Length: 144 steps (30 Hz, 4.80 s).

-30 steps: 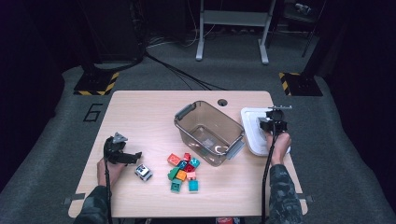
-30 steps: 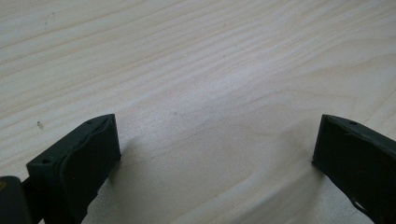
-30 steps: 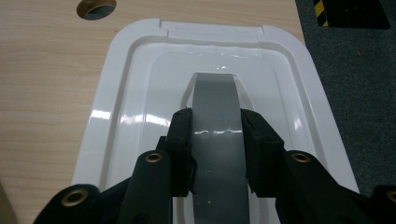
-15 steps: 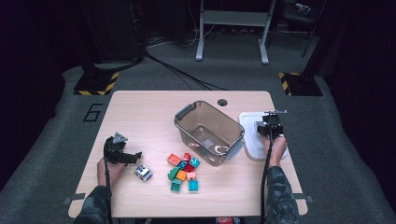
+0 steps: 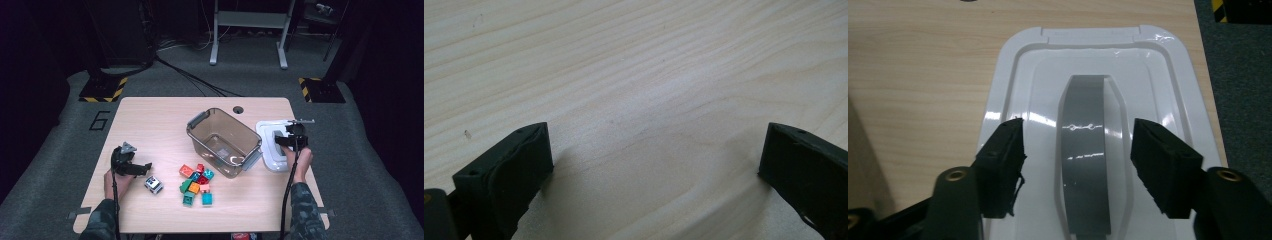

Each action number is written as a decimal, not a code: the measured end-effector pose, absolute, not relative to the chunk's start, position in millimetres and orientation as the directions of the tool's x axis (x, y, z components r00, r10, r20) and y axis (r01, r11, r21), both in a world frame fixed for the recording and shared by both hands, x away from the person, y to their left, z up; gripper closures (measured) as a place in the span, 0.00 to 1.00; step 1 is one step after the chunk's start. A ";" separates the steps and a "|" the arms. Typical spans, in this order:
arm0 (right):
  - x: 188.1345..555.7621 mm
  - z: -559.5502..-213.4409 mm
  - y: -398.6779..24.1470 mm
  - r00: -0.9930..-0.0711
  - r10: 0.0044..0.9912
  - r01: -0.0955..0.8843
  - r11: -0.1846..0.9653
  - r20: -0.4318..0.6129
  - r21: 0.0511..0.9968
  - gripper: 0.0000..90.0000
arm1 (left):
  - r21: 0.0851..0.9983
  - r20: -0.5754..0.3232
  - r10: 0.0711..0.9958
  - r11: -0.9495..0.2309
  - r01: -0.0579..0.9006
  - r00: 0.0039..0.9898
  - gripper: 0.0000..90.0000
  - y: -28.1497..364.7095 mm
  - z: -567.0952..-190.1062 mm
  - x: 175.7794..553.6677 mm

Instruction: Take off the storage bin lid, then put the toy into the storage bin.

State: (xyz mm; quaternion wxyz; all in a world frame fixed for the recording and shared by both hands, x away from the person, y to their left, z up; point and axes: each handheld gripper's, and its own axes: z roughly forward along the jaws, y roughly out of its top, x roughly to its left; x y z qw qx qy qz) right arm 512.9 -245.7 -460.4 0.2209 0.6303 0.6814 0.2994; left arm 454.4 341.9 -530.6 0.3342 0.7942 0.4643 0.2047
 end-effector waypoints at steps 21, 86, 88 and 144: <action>439.1 -467.9 -242.9 -0.276 0.959 0.681 0.143 0.070 0.718 0.01 | 0.726 0.012 0.877 -0.338 0.599 0.480 0.00 340.9 -531.0 454.1; 369.7 -530.0 -208.1 -0.366 0.931 0.648 0.254 0.001 0.718 0.00 | 0.759 -0.079 0.874 -0.259 0.598 0.479 0.00 311.1 -479.3 378.6; 369.6 -530.0 -208.1 -0.366 0.931 0.648 0.254 0.001 0.718 0.00 | 0.756 -0.080 0.872 -0.263 0.600 0.484 0.00 308.1 -481.0 374.8; 370.0 -530.0 -207.8 -0.354 0.935 0.650 0.242 0.006 0.720 0.00 | 0.708 0.017 0.855 -0.376 0.598 0.518 0.27 277.0 -503.1 372.6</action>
